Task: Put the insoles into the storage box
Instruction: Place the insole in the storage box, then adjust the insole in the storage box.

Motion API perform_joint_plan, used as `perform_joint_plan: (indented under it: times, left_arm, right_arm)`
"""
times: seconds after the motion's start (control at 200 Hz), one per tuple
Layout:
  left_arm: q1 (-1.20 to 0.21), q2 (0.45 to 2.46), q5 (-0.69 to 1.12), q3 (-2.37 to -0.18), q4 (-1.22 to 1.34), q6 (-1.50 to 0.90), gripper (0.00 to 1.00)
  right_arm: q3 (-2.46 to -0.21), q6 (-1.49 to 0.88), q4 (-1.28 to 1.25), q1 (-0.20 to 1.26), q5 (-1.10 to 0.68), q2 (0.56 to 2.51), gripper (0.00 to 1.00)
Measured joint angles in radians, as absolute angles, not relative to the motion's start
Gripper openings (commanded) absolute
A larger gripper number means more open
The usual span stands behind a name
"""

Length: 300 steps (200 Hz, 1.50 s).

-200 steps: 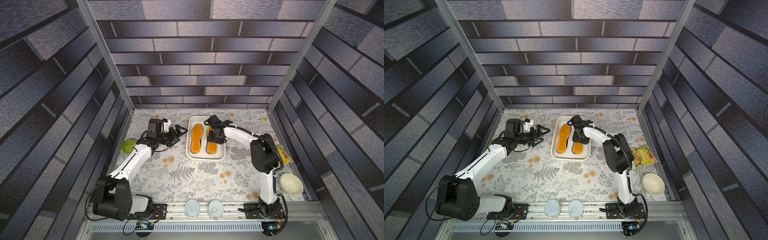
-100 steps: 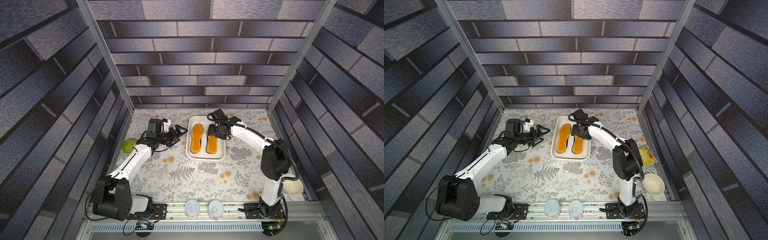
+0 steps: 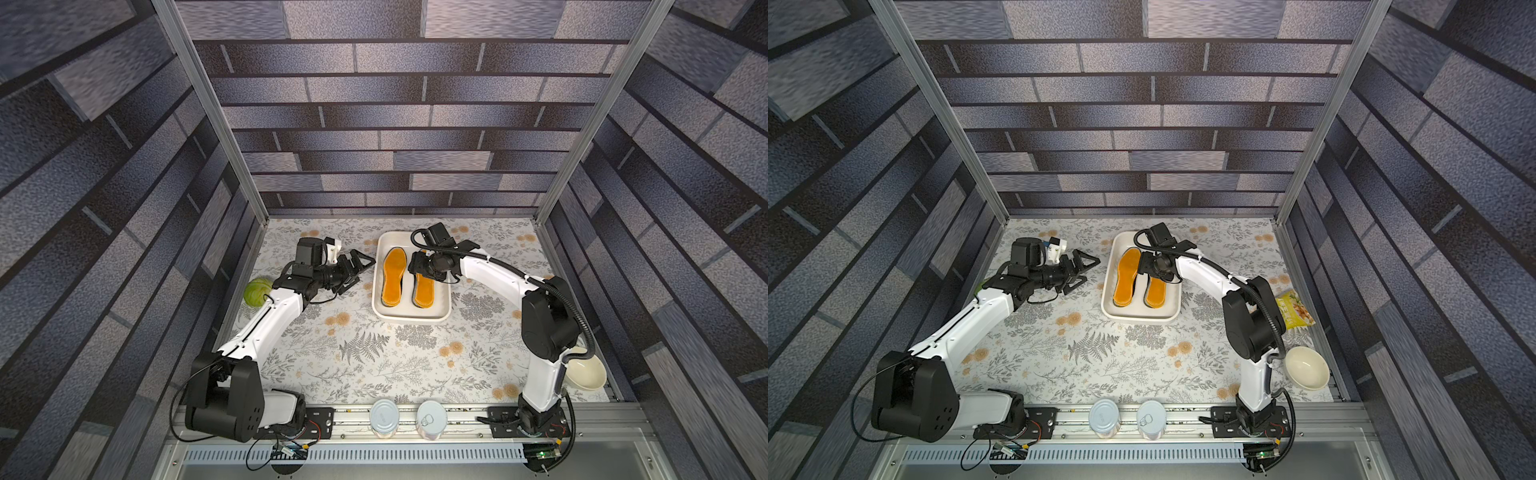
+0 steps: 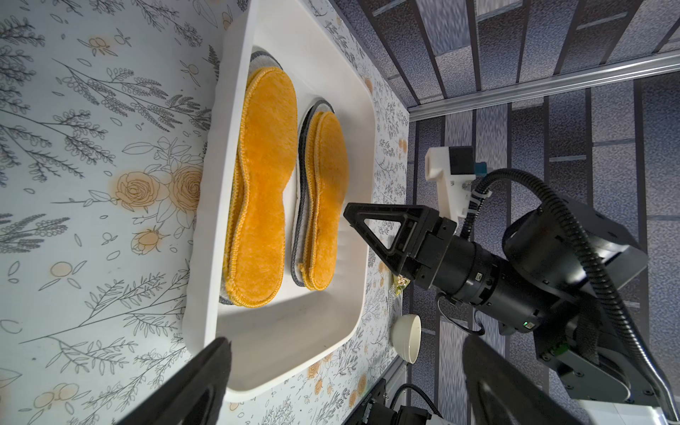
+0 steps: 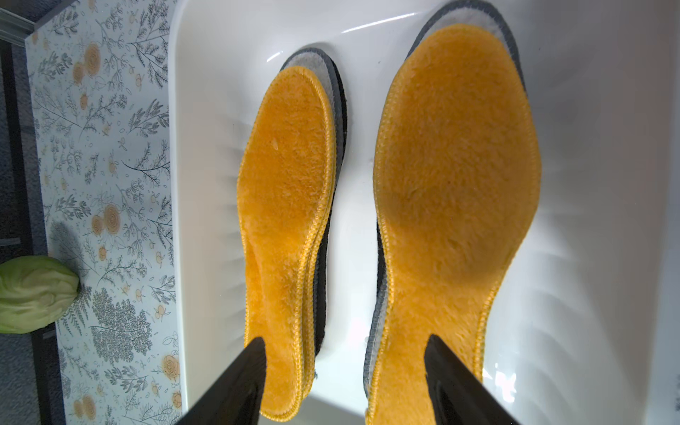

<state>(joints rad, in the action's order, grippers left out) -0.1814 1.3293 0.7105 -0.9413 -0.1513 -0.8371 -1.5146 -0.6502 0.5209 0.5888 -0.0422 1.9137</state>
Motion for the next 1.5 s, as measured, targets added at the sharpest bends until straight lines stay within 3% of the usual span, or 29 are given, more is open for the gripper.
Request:
perform_joint_plan:
  times: [0.591, 1.002, 1.222, 1.503]
  left_arm:
    - [-0.181, 1.311, 0.71, -0.941, -0.165, -0.837, 1.0]
    - [-0.179, 1.291, 0.709, -0.941, -0.174, -0.826, 1.0]
    - [-0.176, 1.284, 0.702, -0.933, -0.168, -0.826, 1.0]
    - [-0.117, 1.194, 0.698, -0.859, -0.12, -0.849, 1.0]
  right_arm:
    - [-1.506, -0.65, 0.474, 0.579, -0.067, 2.031, 0.69]
    - [-1.5, -0.611, 0.469, 0.575, -0.117, 1.934, 0.71]
    - [-1.488, -0.611, 0.352, 0.575, -0.317, 1.838, 0.71]
    - [-1.391, -0.734, 0.062, 0.576, -0.499, 1.887, 0.7]
